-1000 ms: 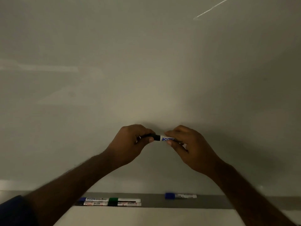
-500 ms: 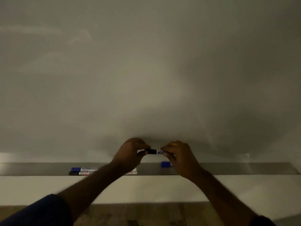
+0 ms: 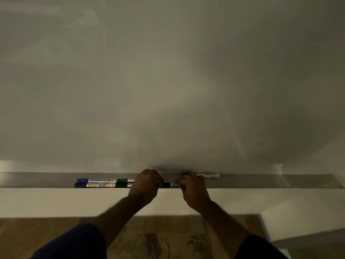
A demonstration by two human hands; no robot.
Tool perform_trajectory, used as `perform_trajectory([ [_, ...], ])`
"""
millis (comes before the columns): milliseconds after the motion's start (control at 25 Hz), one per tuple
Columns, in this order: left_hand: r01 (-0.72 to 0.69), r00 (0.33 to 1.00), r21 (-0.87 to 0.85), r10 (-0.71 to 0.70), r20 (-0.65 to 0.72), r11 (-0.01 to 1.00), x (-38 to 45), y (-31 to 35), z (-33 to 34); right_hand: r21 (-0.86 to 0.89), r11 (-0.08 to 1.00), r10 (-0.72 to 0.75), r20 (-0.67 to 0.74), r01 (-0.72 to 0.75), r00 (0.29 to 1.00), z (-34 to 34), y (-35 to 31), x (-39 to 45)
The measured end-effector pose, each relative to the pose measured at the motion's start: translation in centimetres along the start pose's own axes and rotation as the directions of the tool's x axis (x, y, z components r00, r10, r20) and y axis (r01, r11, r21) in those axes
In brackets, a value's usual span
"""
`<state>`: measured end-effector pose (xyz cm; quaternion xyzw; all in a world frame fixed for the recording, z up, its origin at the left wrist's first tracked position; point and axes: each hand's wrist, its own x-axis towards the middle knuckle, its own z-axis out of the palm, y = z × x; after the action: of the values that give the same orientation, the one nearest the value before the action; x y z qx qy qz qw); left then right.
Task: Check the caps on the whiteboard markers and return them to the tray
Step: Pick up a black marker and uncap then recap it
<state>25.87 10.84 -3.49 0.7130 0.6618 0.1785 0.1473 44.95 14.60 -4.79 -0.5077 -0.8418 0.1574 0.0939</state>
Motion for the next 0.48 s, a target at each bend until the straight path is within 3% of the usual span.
perform_trajectory([
  [480, 0.0, 0.998, 0.063, -0.004, 0.063, 0.998, -0.09, -1.05, 0.85, -0.002, 0.999, -0.037, 0.035, 0.037, 0.999, 0.81, -0.92, 0.35],
])
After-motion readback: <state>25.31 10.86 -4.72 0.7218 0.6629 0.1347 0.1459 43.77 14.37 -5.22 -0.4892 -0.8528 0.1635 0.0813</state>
